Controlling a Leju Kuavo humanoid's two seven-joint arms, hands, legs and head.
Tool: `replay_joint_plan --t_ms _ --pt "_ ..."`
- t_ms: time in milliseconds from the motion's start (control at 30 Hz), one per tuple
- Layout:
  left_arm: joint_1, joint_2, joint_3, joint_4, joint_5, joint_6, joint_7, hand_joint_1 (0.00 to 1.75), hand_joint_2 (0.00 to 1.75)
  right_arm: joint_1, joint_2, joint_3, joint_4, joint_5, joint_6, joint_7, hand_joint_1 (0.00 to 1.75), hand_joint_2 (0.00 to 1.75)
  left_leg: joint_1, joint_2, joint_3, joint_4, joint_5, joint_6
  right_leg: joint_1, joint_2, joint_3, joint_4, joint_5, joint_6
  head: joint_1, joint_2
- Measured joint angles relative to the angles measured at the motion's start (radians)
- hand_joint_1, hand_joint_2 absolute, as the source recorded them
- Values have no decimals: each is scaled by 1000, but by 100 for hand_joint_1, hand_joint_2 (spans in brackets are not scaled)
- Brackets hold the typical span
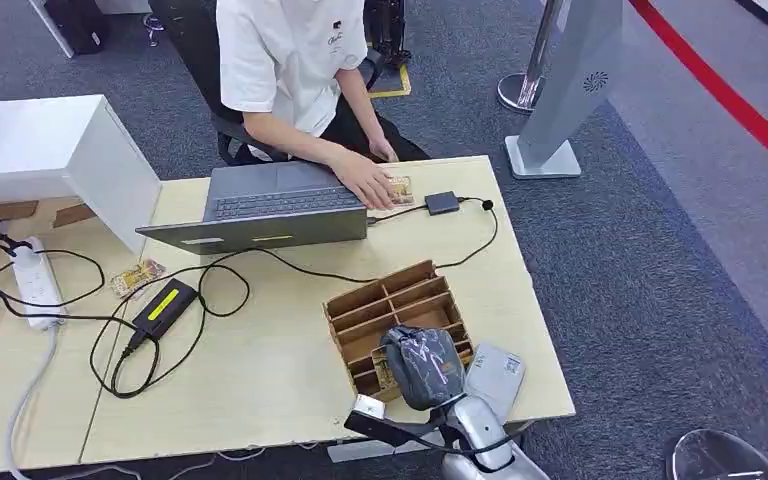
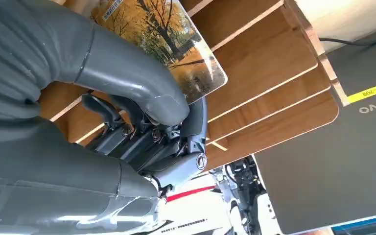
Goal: Pass the card to the sensor for recognition and then transmit it.
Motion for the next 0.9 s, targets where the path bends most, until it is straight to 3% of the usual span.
replay_joint_plan --t_ms 400,900 --pt "0 2 0 0 -9 20 1 0 175 3 0 -8 -4 0 0 0 166 175 0 0 0 0 0 0 0 0 0 0 0 0 0 0" --pt "0 2 -24 0 -81 17 13 0 175 -3 -13 -62 -143 -42 29 -8 166 175 0 0 0 0 0 0 0 0 0 0 0 0 0 0"
